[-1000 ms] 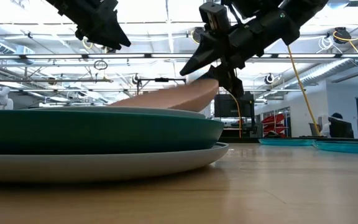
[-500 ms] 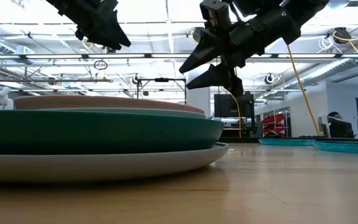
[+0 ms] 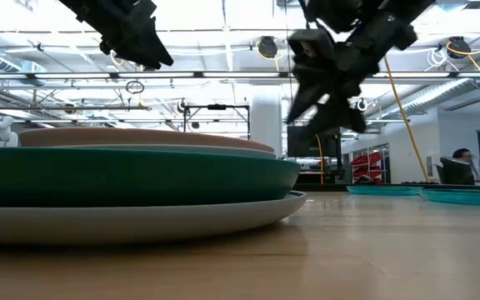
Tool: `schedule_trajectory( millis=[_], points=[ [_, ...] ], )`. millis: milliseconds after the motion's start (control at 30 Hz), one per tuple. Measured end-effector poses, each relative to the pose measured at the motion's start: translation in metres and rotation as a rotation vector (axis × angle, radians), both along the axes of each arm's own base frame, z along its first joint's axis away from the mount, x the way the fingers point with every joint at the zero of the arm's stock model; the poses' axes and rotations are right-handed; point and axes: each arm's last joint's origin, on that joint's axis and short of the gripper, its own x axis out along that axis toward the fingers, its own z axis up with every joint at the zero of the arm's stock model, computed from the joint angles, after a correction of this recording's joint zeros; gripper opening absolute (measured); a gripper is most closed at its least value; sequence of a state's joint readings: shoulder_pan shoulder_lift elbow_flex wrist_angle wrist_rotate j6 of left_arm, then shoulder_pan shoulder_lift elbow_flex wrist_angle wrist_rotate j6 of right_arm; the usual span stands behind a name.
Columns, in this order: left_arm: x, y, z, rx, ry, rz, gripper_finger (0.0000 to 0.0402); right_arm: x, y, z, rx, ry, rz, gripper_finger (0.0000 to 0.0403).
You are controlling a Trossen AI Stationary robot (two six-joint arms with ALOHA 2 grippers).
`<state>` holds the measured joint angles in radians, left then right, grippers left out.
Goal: Stack plastic plates
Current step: Stack the bottom blue plate on top of the light orange plate
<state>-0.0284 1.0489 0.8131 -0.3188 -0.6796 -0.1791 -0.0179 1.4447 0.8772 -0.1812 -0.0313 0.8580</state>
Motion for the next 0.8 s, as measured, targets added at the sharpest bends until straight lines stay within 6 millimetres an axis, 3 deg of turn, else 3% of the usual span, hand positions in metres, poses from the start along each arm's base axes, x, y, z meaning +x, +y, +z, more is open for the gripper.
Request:
schedule_trajectory(
  millis=[133,400,800],
  points=[
    [0.000,0.000,0.000,0.000,0.000,0.000,0.0267,-0.026,-0.004,0.002,-0.020,0.190,-0.116,0.0154],
    [0.000,0.000,0.000,0.001,0.000,0.000,0.0267,-0.082,-0.004,-0.007,-0.008,0.729,-0.337,0.0139],
    [0.000,0.000,0.000,0.006,0.006,-0.002,0.0267,-0.075,-0.005,-0.027,-0.049,0.843,-0.353,0.0139]
  ],
)
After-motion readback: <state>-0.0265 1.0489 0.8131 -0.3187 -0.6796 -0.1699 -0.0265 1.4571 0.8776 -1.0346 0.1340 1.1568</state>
